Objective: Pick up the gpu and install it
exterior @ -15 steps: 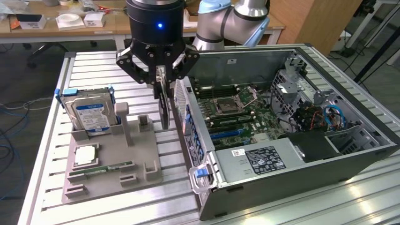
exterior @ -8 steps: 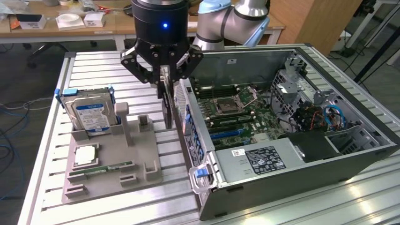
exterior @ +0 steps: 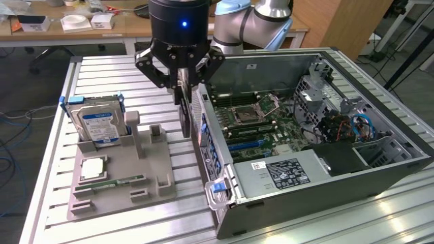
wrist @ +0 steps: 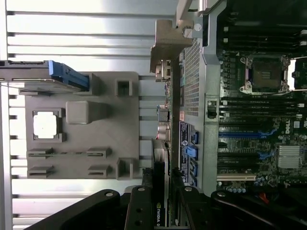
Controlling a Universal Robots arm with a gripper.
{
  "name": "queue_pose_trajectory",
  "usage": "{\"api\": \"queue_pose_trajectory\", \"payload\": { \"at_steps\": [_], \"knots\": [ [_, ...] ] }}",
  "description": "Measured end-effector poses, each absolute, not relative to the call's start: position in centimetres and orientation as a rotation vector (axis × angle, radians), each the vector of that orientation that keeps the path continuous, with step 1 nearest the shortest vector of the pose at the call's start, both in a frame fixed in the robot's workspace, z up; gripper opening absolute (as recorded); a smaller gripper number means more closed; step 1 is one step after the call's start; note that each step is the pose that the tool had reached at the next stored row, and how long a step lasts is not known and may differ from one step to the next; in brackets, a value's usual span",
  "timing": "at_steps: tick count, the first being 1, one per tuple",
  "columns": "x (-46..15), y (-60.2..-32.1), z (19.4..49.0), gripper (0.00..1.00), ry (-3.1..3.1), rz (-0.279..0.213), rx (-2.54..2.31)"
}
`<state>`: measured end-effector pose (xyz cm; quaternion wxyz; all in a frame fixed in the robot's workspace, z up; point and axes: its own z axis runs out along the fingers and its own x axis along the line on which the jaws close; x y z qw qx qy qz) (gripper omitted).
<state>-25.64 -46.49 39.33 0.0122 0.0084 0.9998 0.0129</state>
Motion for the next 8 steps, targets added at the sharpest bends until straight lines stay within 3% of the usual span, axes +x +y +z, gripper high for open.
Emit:
{"api": "queue_pose_trajectory", "payload": {
  "at_steps": [8],
  "knots": [
    [-25.4, -46.5, 40.7, 0.26, 3.117, 0.04, 0.026]
  ]
}}
